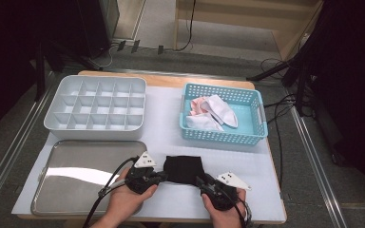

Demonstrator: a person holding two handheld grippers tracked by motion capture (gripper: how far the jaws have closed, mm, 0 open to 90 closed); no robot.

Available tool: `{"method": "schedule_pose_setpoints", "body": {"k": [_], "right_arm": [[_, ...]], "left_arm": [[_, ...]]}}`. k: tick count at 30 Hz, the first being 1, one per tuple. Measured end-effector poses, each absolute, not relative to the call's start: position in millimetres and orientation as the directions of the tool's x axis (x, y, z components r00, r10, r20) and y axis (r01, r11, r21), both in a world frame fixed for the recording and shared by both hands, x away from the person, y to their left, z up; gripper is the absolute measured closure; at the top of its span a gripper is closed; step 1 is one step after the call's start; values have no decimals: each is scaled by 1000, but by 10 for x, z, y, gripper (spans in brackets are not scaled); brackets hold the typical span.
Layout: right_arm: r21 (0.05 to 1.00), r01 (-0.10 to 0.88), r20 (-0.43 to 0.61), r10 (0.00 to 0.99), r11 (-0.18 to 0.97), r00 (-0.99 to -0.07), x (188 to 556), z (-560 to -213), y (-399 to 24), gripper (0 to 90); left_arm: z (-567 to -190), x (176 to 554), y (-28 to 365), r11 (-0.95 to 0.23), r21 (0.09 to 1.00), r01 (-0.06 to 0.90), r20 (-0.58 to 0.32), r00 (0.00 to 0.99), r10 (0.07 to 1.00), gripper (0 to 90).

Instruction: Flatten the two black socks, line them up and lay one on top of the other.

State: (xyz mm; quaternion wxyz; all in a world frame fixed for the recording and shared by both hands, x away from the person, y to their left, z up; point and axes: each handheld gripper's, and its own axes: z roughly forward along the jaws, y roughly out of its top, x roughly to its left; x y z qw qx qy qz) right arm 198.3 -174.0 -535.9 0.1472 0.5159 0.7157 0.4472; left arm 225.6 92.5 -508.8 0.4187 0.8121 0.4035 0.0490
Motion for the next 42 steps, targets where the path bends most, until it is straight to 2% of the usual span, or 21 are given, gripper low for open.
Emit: {"method": "schedule_pose_setpoints", "body": {"k": [8, 11, 16, 17, 21, 22, 25, 27, 31, 38, 42], "right_arm": [[803, 592, 249, 870, 60, -426, 1980, -5350, -1727, 602], [802, 594, 247, 870, 64, -427, 1982, -5352, -1721, 599], [804, 592, 257, 864, 57, -432, 1986, -5352, -1730, 568], [806, 590, 257, 867, 51, -427, 1985, -5348, -1736, 554], [792, 611, 300, 864, 9, -403, 2011, -5361, -1752, 504], [783, 622, 312, 861, 6, -401, 2022, -5371, -1749, 506], [776, 631, 316, 863, 4, -394, 2030, -5375, -1727, 566], [774, 633, 308, 862, 19, -403, 2037, -5375, -1721, 643], [773, 634, 304, 857, 34, -416, 2037, -5336, -1744, 772], [771, 637, 326, 863, -7, -385, 1919, -5204, -1916, 788], [798, 603, 284, 879, 4, -383, 1814, -5112, -1977, 788]], "left_arm": [[-5060, 2357, 934, -328, 746, 580, -191, 658, 729, 879], [-5176, 2401, 963, -319, 728, 607, -214, 643, 735, 878], [-5166, 2388, 986, -318, 726, 610, -236, 655, 718, 859], [-5154, 2385, 995, -310, 728, 612, -244, 653, 717, 839], [-5116, 2421, 1024, -259, 745, 615, -273, 635, 723, 659], [-5117, 2443, 1030, -252, 742, 621, -285, 633, 720, 612], [-5155, 2486, 1012, -243, 729, 639, -305, 622, 721, 546], [-5189, 2504, 990, -259, 713, 651, -313, 627, 713, 573], [-5209, 2479, 920, -286, 700, 654, -321, 646, 692, 723], [-5186, 2315, 715, -291, 682, 671, -374, 662, 650, 757], [-5181, 2266, 640, -270, 680, 681, -404, 656, 638, 714]]}}
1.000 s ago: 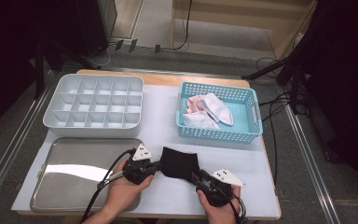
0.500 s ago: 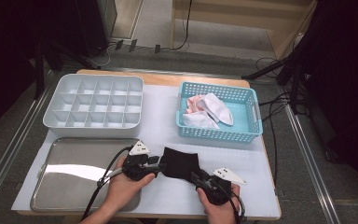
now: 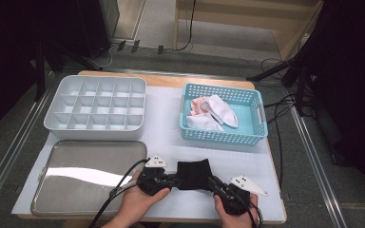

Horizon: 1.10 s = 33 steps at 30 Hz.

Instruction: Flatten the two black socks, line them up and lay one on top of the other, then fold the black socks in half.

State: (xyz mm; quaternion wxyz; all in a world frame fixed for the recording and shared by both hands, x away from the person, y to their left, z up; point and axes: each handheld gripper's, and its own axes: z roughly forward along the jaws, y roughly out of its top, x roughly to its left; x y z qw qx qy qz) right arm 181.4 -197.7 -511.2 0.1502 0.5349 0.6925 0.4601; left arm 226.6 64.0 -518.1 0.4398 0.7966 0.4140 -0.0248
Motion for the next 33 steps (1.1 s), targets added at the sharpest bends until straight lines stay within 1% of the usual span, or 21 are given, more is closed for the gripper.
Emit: {"method": "schedule_pose_setpoints", "body": {"k": [2, 4, 6, 7, 10, 12, 14, 17, 19, 21, 24, 29, 31, 32, 33], "right_arm": [[813, 582, 269, 877, 15, -398, 1791, -5076, -1944, 788], [832, 553, 239, 876, 38, -419, 1779, -5044, -1889, 788], [848, 527, 227, 864, 52, -450, 1772, -5010, -1810, 788], [852, 520, 223, 860, 56, -459, 1770, -5001, -1783, 788], [864, 496, 202, 844, 85, -497, 1775, -4993, -1668, 787], [869, 484, 192, 830, 104, -524, 1771, -5002, -1591, 787], [867, 481, 182, 814, 133, -552, 1764, -5023, -1508, 786], [859, 482, 163, 798, 175, -580, 1783, -5076, -1396, 786], [848, 492, 157, 792, 198, -590, 1806, -5117, -1339, 786], [839, 500, 154, 789, 213, -595, 1826, -5155, -1306, 786], [832, 505, 148, 786, 228, -600, 1836, -5191, -1277, 786], [828, 503, 137, 781, 247, -609, 1837, -5229, -1228, 787], [831, 493, 124, 777, 258, -617, 1829, -5242, -1211, 786], [830, 492, 122, 776, 262, -619, 1824, -5244, -1206, 786], [832, 489, 119, 775, 264, -620, 1820, -5245, -1205, 785]], "left_arm": [[-5164, 2273, 681, -250, 692, 678, -406, 651, 641, 646], [-5135, 2273, 735, -232, 705, 670, -411, 653, 636, 621], [-5119, 2274, 764, -230, 715, 660, -406, 660, 633, 624], [-5122, 2281, 770, -233, 715, 660, -403, 661, 633, 654], [-5165, 2310, 766, -239, 701, 672, -415, 657, 630, 779], [-5172, 2311, 758, -244, 704, 667, -404, 659, 635, 818], [-5177, 2313, 756, -242, 703, 669, -409, 658, 632, 821], [-5178, 2325, 783, -239, 699, 674, -417, 656, 630, 786], [-5161, 2335, 815, -215, 704, 677, -425, 644, 636, 737], [-5123, 2354, 868, -181, 713, 677, -435, 630, 644, 707], [-5056, 2374, 915, -138, 731, 668, -448, 623, 642, 693], [-4978, 2391, 802, -124, 746, 655, -450, 632, 630, 624], [-4982, 2426, 744, -138, 740, 658, -441, 631, 638, 622], [-4999, 2446, 713, -140, 734, 664, -441, 624, 645, 636], [-5020, 2460, 694, -158, 729, 666, -424, 621, 659, 682]]}}
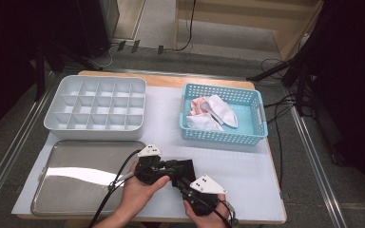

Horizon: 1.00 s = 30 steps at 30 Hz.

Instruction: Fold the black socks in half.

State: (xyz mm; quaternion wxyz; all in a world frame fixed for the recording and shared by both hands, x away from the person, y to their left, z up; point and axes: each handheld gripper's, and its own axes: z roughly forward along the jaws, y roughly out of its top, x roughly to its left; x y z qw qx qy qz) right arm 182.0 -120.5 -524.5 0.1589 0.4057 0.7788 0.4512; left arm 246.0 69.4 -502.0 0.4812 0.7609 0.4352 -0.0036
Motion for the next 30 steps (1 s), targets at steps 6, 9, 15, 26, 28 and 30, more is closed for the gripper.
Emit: {"method": "schedule_pose_setpoints", "body": {"k": [6, 9, 15, 26, 28, 30], "right_arm": [[839, 490, 167, 745, 236, -646, 1792, -5186, -1294, 701], [863, 471, 196, 738, 184, -646, 1728, -5087, -1389, 709], [878, 461, 185, 795, 131, -578, 1743, -5012, -1492, 818], [819, 520, 132, 801, 243, -583, 1854, -5265, -1273, 868], [822, 520, 140, 802, 233, -580, 1848, -5288, -1275, 879], [824, 517, 133, 808, 231, -574, 1831, -5302, -1258, 887]], "left_arm": [[-5127, 2489, 724, -168, 717, 677, -415, 608, 677, 831], [-5130, 2490, 746, -177, 716, 675, -411, 612, 675, 833], [-5156, 2493, 773, -162, 717, 678, -419, 604, 678, 835], [-5080, 2512, 899, -82, 716, 693, -464, 561, 686, 652], [-5062, 2514, 908, -69, 709, 702, -480, 552, 682, 548], [-5077, 2529, 880, -78, 686, 724, -503, 549, 668, 468]]}}
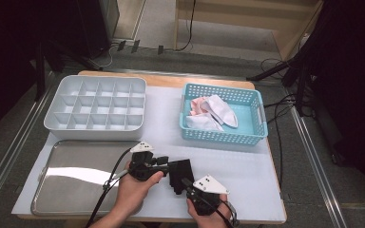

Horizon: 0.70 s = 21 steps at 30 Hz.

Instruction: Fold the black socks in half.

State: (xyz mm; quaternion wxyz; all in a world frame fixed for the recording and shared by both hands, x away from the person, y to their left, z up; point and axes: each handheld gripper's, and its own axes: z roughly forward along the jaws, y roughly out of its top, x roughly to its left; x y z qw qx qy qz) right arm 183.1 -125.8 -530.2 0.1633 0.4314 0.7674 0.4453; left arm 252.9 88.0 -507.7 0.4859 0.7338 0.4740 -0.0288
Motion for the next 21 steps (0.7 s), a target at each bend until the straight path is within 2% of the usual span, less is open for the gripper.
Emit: {"method": "schedule_pose_setpoints", "body": {"k": [4, 11, 15, 18, 21], "right_arm": [[826, 508, 107, 816, 245, -568, 1800, -5309, -1230, 895], [820, 520, 122, 815, 240, -567, 1784, -5316, -1250, 899], [816, 528, 133, 813, 234, -567, 1790, -5317, -1269, 899], [816, 532, 139, 814, 229, -564, 1793, -5316, -1274, 899], [816, 532, 140, 814, 228, -564, 1789, -5317, -1280, 897]], "left_arm": [[-5126, 2550, 797, -97, 640, 763, -521, 523, 674, 329], [-5237, 2613, 755, -116, 569, 814, -561, 488, 669, 309], [-5240, 2618, 759, -116, 568, 815, -566, 489, 663, 300], [-5258, 2626, 734, -133, 561, 817, -581, 504, 639, 358], [-5278, 2652, 725, -142, 541, 829, -611, 503, 611, 454]]}}
